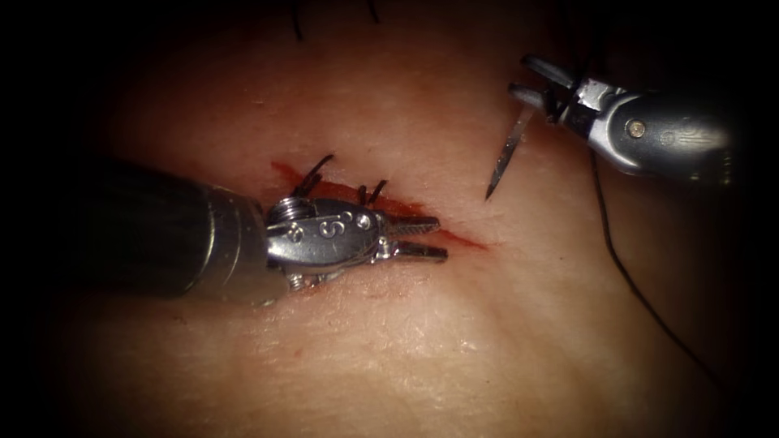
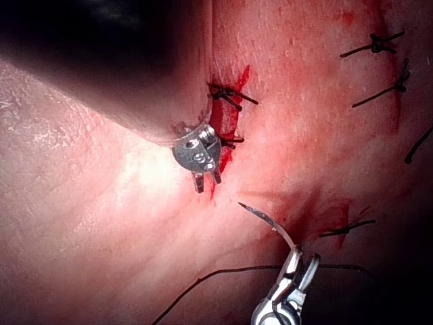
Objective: Wound Closure
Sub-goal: Insert the needle into the skin of the tissue using the right gripper
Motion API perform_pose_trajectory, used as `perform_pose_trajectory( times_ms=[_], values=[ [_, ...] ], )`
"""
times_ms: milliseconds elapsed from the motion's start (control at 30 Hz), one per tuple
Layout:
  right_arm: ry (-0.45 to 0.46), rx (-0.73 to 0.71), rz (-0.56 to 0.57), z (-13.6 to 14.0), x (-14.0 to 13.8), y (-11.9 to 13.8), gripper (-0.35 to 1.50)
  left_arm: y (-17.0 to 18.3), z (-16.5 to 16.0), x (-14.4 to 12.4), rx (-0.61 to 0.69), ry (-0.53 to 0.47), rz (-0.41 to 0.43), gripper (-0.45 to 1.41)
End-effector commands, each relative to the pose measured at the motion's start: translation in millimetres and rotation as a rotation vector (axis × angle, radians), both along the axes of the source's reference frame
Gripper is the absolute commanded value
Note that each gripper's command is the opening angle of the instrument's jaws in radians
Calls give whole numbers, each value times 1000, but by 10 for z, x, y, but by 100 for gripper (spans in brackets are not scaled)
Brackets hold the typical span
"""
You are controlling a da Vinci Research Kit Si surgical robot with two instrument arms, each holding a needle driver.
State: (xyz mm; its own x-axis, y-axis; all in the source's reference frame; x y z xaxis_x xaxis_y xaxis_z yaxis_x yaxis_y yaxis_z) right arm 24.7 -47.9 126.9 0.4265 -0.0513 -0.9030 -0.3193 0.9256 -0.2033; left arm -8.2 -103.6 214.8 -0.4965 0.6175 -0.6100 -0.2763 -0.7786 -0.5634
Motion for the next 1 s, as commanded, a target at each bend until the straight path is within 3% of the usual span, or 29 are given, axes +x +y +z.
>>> perform_pose_trajectory(
  times_ms=[33,267,800,1000],
  values=[
    [9,-6,5,6,7,1,-35,-13,12,-3,11,3,12,21],
    [16,-26,6,7,14,-2,-35,-34,29,6,35,12,23,21],
    [9,-154,-44,39,57,-22,-35,-40,46,25,55,14,19,21],
    [-28,-239,-71,39,56,-25,-35,-39,46,27,60,14,18,21]
  ],
)
